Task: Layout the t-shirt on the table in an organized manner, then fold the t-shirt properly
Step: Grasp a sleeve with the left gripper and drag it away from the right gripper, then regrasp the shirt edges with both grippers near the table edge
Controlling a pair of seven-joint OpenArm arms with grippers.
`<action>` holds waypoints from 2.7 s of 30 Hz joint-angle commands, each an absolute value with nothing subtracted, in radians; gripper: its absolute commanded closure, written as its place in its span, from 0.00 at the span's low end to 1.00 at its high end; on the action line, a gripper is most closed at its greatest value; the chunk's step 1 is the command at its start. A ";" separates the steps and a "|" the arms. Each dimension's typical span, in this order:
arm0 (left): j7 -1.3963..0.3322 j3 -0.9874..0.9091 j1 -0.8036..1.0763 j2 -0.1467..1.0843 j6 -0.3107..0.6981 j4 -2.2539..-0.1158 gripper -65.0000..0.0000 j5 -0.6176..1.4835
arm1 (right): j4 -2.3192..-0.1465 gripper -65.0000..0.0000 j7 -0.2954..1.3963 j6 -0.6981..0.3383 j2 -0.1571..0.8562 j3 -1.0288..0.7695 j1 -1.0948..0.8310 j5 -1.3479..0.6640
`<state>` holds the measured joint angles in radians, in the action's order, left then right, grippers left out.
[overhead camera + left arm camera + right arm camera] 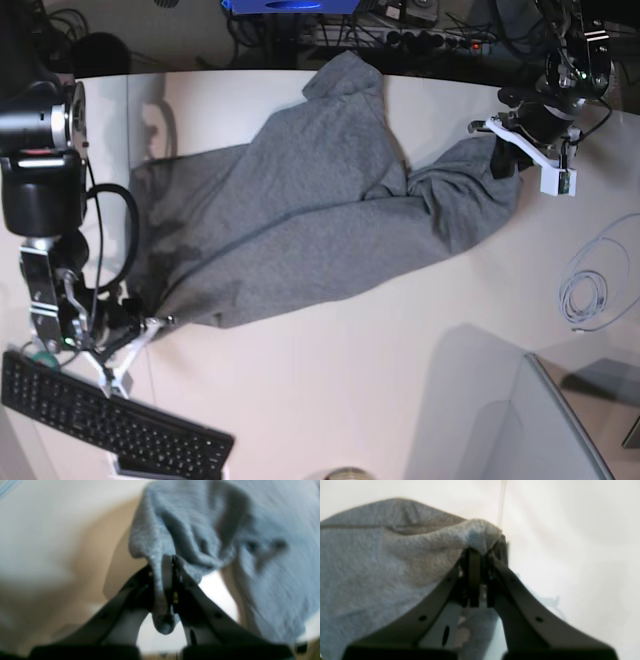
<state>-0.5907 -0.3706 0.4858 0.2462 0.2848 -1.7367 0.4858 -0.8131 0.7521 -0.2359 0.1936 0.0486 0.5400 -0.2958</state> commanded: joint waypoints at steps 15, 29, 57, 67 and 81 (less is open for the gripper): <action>-0.638 -0.639 0.584 0.229 0.282 -1.844 0.38 0.493 | -1.099 0.39 0.786 -0.232 0.203 0.071 0.542 -0.308; -0.639 -0.475 0.366 0.237 0.282 -1.923 0.79 0.404 | -1.431 0.99 0.826 -0.231 0.088 -0.035 0.008 -0.303; -0.734 -0.028 0.047 0.076 0.282 -1.696 1.00 -0.157 | -0.708 0.97 0.550 -0.232 0.371 0.010 0.561 -0.306; -0.450 -0.180 0.208 0.222 0.286 -1.573 1.00 -0.148 | -1.618 0.79 0.773 -0.228 0.283 -0.116 -0.111 -0.364; -0.275 -0.189 0.352 0.223 0.487 -1.563 1.00 0.059 | -1.788 0.44 0.769 -0.225 0.165 -0.110 -0.420 -0.364</action>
<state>-0.2951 -0.1814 0.3557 0.2100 0.4953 -1.5425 0.0586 -1.7741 0.7704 -0.2241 0.1600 -0.1070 -0.4095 -0.3588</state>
